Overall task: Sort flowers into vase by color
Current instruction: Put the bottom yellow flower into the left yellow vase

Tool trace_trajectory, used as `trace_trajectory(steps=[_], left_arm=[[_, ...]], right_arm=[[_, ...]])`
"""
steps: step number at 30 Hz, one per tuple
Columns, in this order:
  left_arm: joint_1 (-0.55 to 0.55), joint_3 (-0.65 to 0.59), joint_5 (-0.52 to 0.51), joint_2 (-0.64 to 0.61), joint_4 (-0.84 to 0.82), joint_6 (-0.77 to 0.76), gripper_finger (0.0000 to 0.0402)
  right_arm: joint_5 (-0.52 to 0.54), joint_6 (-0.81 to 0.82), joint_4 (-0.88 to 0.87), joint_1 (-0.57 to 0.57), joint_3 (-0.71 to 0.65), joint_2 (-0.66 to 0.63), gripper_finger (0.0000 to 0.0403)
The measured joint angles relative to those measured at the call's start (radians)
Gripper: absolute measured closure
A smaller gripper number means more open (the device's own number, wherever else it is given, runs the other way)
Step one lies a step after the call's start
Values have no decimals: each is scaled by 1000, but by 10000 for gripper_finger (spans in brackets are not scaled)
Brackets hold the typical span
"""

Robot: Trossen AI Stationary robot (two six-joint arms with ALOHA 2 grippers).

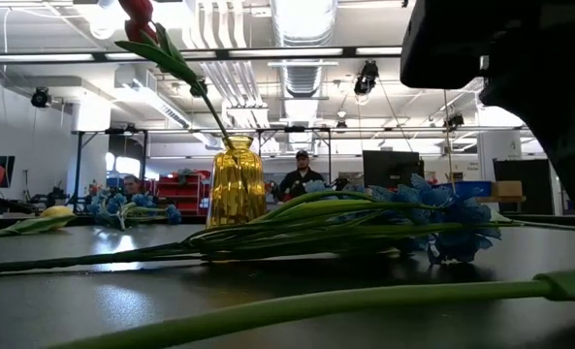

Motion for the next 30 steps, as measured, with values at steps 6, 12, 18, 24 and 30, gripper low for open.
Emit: trace_trajectory(steps=[6,12,18,24,30], left_arm=[[0,0,0,0,0,0,287],[0,0,0,0,0,5,287],[0,0,0,0,0,5,287],[0,0,0,0,-1,13,287],[0,0,0,0,0,13,287]], right_arm=[[-24,1,0,9,-2,0,200],[-39,2,9,16,-6,-1,200],[-54,3,14,38,14,-1,200],[-71,8,12,54,-2,-2,200],[-55,7,10,42,-33,-2,200]])
